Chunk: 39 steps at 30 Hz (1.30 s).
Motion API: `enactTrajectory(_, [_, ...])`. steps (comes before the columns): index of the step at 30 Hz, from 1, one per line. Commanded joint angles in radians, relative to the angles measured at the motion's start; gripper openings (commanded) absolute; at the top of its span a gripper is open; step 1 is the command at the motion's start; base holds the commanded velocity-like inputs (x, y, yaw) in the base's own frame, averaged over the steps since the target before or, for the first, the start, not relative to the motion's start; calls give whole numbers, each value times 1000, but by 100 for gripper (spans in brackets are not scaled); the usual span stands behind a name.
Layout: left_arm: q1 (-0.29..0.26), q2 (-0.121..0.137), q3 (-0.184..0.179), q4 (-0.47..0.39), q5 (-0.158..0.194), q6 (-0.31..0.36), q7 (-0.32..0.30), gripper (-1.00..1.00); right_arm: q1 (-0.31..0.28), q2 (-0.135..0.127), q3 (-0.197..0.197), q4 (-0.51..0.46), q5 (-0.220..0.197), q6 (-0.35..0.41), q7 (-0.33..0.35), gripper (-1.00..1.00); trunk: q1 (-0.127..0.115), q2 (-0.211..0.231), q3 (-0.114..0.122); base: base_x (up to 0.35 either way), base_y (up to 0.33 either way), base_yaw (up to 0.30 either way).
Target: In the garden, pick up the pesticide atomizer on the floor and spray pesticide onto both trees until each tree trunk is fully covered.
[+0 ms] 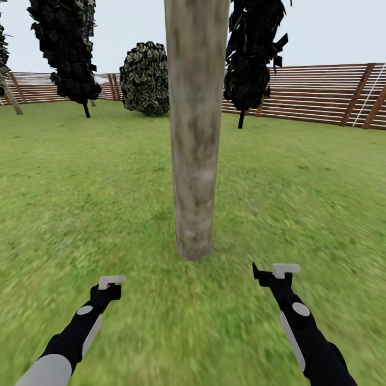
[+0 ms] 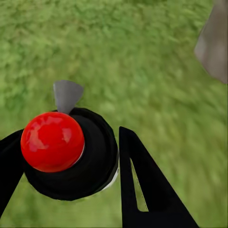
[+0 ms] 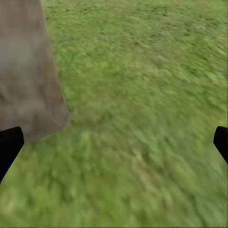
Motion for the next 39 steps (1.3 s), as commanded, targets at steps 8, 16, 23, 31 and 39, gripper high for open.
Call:
enactTrajectory(8, [0,0,0,0,-1,1,0,-100,0,0,0,0,1,1,-1,100,0,0,0,251,0,0])
enactTrajectory(16, [0,0,0,0,0,1,0,-100,0,0,0,0,0,0,0,100,0,0,0,13,0,0])
enactTrajectory(23, [0,0,0,0,-1,0,0,-100,0,0,0,0,0,0,0,100,0,0,0,144,0,0])
enactTrajectory(31, [0,0,0,0,-1,1,0,-100,0,0,0,0,0,0,0,100,0,0,0,329,-5,0])
enactTrajectory(39, [0,0,0,0,-1,1,0,-100,0,0,0,0,0,0,0,100,0,0,0,287,-51,0])
